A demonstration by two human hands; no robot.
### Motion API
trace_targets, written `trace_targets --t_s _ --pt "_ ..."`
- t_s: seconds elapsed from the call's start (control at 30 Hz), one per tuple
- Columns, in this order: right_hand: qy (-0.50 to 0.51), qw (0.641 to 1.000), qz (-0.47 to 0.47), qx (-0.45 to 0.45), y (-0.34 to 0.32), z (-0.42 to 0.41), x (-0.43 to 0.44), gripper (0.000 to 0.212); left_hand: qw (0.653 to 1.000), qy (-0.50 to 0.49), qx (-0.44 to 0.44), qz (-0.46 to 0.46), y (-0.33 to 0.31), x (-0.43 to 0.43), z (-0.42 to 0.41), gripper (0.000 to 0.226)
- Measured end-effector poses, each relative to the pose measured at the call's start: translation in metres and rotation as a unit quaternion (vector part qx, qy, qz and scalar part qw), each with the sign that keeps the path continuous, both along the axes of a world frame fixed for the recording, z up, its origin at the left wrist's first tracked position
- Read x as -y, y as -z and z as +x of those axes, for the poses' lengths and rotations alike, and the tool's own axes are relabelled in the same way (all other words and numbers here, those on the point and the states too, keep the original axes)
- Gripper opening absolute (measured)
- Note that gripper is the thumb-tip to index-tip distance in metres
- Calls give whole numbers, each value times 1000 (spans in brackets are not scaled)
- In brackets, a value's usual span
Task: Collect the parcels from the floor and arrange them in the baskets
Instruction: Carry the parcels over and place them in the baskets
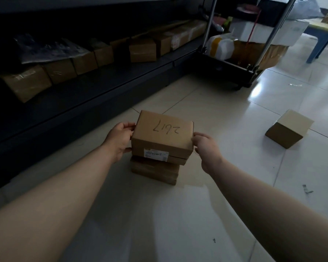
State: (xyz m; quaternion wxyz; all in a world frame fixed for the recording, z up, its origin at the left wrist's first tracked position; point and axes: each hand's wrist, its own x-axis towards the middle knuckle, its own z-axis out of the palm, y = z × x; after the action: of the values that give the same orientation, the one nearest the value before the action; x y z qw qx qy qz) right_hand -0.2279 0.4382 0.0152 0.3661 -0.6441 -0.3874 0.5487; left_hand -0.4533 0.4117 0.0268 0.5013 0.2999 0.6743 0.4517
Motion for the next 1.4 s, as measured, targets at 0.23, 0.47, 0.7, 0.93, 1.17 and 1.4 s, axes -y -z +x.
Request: trace_targets --t_s 0.23,0.47,0.7,0.93,1.17,1.4 --pt "18 1000 -20 -12 12 -3 -1 26 1000 -23 6 -8 17 -3 1 35" --pt "-56 990 -129 -14 31 -12 15 72 994 32 14 -100 43 -5 -9 68" --pt "-104 986 -100 -84 54 -20 4 40 989 36 114 -87 70 -15 -14 51" --pt "-58 988 -62 -128 45 -47 -32 31 991 -38 122 -38 59 -36 -16 36" --pt "-116 984 -67 -113 -78 -85 -38 29 978 -124 162 -52 -59 0 -47 35" --pt "-186 971 -79 -124 -283 -134 -9 30 960 -216 173 -41 -265 54 -87 35"
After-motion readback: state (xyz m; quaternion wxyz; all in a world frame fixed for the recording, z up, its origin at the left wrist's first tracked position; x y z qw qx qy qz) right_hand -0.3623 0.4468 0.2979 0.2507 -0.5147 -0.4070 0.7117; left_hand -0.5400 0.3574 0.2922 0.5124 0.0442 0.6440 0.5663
